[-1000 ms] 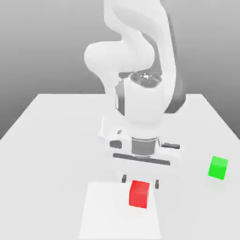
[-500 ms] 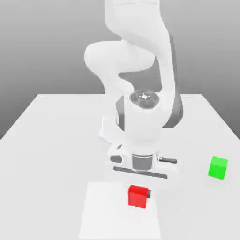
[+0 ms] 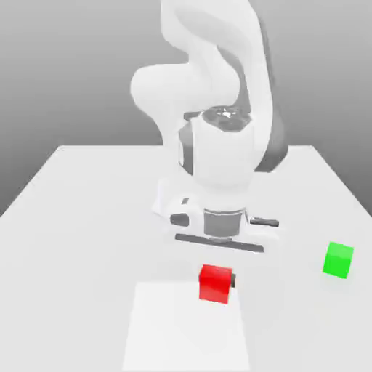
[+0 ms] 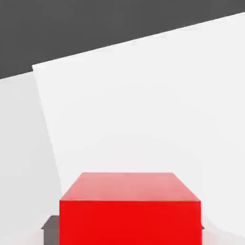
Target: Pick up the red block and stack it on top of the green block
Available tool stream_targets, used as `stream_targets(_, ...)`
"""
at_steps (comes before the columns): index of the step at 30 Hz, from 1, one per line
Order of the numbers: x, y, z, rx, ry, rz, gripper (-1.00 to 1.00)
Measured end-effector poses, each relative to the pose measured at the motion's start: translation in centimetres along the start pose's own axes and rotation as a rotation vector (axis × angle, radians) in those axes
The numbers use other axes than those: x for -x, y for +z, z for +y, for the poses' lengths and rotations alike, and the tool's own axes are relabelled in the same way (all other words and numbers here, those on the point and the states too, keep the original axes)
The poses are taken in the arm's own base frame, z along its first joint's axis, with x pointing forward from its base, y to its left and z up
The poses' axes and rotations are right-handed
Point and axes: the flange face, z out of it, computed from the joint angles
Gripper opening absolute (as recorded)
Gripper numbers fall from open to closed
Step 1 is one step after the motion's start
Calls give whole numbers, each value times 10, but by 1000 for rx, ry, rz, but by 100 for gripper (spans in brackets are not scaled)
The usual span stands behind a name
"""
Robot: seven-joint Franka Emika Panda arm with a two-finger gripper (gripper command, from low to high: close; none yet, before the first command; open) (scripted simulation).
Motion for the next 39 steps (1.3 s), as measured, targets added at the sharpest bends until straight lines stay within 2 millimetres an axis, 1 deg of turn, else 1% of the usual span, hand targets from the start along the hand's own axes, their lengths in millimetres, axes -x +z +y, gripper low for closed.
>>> stream_targets(2,2,-2,3,6,2,-5,-100)
stream_targets(5,7,-5,0,10,82,-11,-100)
stream_targets(8,16,-8,-6,13,175,-15,-100)
stream_targets(10,26,-9,-10,13,219,-17,-100)
stream_targets(11,35,-10,-14,14,229,-18,-100)
stream_targets(12,50,-12,-18,14,227,-19,-100)
stream_targets(13,71,-13,-24,15,212,-19,-100)
stream_targets(15,130,-16,-35,17,161,-21,-100)
stream_targets(16,159,-18,-37,18,136,-21,-100)
stream_targets(17,177,-20,-37,18,135,-21,-100)
stream_targets(20,192,-24,-39,18,227,-20,-100)
stream_targets(25,250,-32,-33,17,291,-15,-100)
stream_targets(30,304,-40,-21,11,362,-9,-100)
stream_targets(32,308,-27,-21,10,381,-8,-100)
stream_targets(36,308,14,-21,9,392,-7,-100)
stream_targets(37,308,21,-20,9,392,-7,100)
stream_targets(39,308,21,-20,9,392,-7,100)
